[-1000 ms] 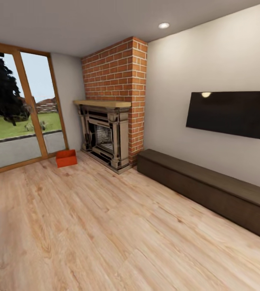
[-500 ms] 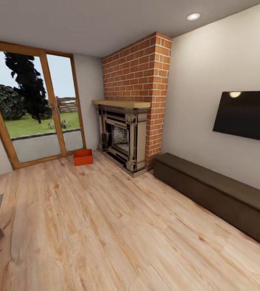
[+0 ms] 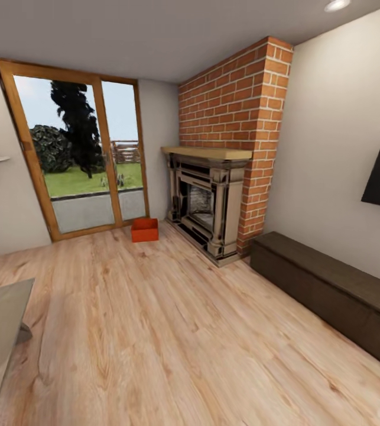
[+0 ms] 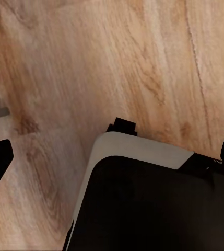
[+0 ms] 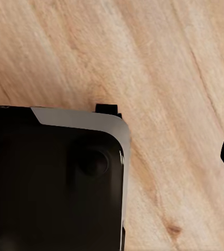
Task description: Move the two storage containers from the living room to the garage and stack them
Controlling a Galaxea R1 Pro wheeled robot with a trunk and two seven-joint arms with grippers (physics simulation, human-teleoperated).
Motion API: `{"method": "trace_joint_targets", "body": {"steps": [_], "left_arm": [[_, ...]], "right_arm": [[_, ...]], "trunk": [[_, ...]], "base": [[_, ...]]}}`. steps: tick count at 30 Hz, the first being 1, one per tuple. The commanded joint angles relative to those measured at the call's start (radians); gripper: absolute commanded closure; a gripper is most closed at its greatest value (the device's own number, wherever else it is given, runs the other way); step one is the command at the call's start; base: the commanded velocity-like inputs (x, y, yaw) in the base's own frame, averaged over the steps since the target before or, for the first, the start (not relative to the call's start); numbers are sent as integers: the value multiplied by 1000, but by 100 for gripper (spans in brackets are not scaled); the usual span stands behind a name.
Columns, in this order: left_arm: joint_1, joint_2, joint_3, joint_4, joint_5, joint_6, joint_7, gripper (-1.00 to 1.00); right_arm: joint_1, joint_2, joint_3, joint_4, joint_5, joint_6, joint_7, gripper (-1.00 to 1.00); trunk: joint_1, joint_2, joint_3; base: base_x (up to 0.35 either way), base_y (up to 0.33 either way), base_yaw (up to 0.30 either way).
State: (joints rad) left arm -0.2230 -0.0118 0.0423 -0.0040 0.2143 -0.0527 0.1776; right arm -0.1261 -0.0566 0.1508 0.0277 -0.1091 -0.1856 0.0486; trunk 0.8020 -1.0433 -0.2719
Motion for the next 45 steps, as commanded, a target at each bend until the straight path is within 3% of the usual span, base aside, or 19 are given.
{"method": "trace_joint_targets", "body": {"steps": [1,25,45], "left_arm": [[-1,0,4,1,4,-4,2,-100],[-1,0,4,1,4,-4,2,-100],[-1,0,4,1,4,-4,2,-100]], "right_arm": [[-1,0,7,3,-11,-6,5,-100],[-1,0,7,3,-11,-6,5,-100],[-1,1,9,3,-11,-4,5,-100]], "trunk": [[1,-1,-1],[1,-1,-1],[1,-1,-1]], "base": [[322,0,270],[322,0,263],[322,0,15]]}}
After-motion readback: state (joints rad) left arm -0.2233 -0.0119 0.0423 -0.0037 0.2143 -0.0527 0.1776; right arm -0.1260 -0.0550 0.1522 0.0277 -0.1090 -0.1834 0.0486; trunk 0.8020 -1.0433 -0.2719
